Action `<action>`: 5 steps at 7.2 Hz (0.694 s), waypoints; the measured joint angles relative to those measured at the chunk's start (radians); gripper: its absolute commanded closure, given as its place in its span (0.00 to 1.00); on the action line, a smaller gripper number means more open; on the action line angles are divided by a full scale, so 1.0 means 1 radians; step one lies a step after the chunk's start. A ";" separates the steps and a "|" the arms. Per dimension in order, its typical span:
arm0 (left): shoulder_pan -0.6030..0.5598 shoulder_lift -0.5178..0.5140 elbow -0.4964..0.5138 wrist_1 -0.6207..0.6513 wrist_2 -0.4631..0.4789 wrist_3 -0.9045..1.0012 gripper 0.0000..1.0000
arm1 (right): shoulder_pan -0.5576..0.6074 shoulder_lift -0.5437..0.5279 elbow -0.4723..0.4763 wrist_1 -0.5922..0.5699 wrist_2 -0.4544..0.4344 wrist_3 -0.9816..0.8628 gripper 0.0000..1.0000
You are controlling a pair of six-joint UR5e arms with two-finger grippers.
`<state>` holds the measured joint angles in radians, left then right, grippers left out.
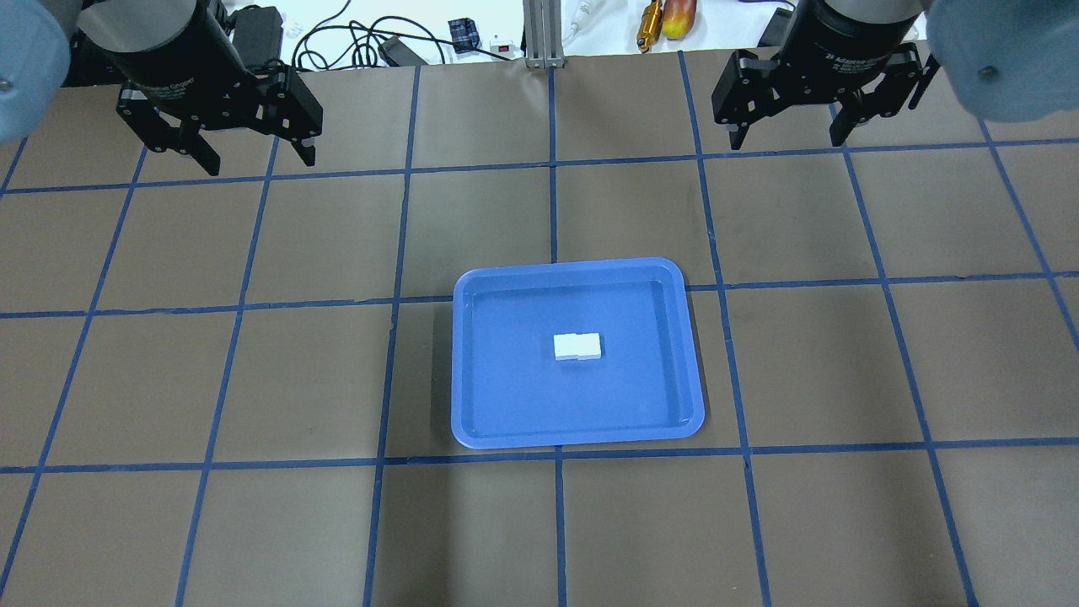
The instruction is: Assemble white blocks and place on blue tray
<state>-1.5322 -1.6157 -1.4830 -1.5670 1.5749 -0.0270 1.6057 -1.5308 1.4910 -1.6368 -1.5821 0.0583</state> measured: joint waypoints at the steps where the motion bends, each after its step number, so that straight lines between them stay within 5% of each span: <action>1: 0.005 0.004 -0.013 -0.003 -0.005 0.004 0.00 | 0.000 0.000 0.000 0.000 0.001 0.000 0.00; 5: 0.013 0.005 -0.020 -0.007 -0.007 0.013 0.00 | 0.002 0.000 0.000 -0.001 0.002 0.000 0.00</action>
<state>-1.5191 -1.6103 -1.5027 -1.5744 1.5681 -0.0143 1.6075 -1.5309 1.4910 -1.6378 -1.5802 0.0583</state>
